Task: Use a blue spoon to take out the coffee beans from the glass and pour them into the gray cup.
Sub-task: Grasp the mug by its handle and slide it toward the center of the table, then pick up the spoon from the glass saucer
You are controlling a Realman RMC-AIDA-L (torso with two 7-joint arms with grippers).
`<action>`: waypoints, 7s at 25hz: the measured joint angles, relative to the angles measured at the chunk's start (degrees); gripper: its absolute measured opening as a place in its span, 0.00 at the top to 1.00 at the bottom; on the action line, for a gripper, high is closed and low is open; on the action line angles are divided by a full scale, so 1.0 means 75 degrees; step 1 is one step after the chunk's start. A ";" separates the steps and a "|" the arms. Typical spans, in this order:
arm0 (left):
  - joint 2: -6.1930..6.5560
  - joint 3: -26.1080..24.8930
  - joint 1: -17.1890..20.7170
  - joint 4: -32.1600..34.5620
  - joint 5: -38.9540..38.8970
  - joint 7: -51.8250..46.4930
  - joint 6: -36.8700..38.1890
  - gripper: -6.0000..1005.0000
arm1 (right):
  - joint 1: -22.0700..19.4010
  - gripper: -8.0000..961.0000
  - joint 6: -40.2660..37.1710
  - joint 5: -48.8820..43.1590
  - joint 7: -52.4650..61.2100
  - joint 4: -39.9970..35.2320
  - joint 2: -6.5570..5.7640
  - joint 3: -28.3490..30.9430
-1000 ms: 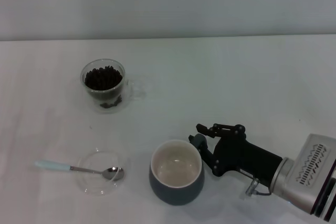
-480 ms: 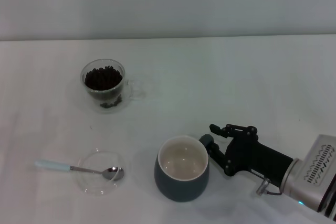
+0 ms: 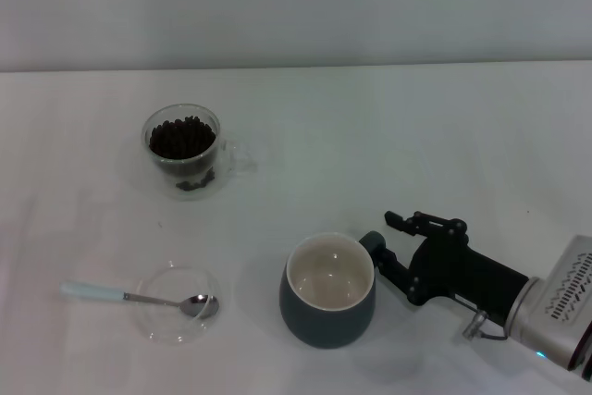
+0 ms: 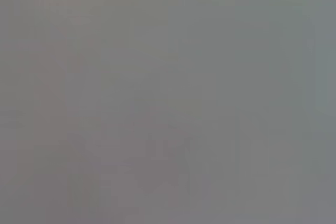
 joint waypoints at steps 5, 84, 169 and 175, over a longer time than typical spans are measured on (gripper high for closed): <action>0.0000 0.0001 0.0026 -0.0044 0.0001 0.0002 -0.0013 0.29 | -0.0018 0.52 -0.0006 -0.0001 -0.0003 0.0181 -0.0005 0.0169; -0.0068 0.0072 0.0194 -0.0791 0.0918 -0.0968 0.0505 0.28 | -0.1005 0.48 -0.5475 0.0077 -0.0155 0.2445 -0.0208 0.3865; -0.0033 0.3149 0.0431 -0.0355 0.3019 -0.9038 -0.1126 0.29 | -0.1080 0.48 -0.5222 0.0003 -0.1167 0.2235 -0.0006 0.3732; -0.0045 0.3154 0.0381 -0.0346 0.3103 -0.9053 -0.1179 0.29 | -0.1092 0.48 -0.5238 -0.0002 -0.1167 0.2294 -0.0003 0.3691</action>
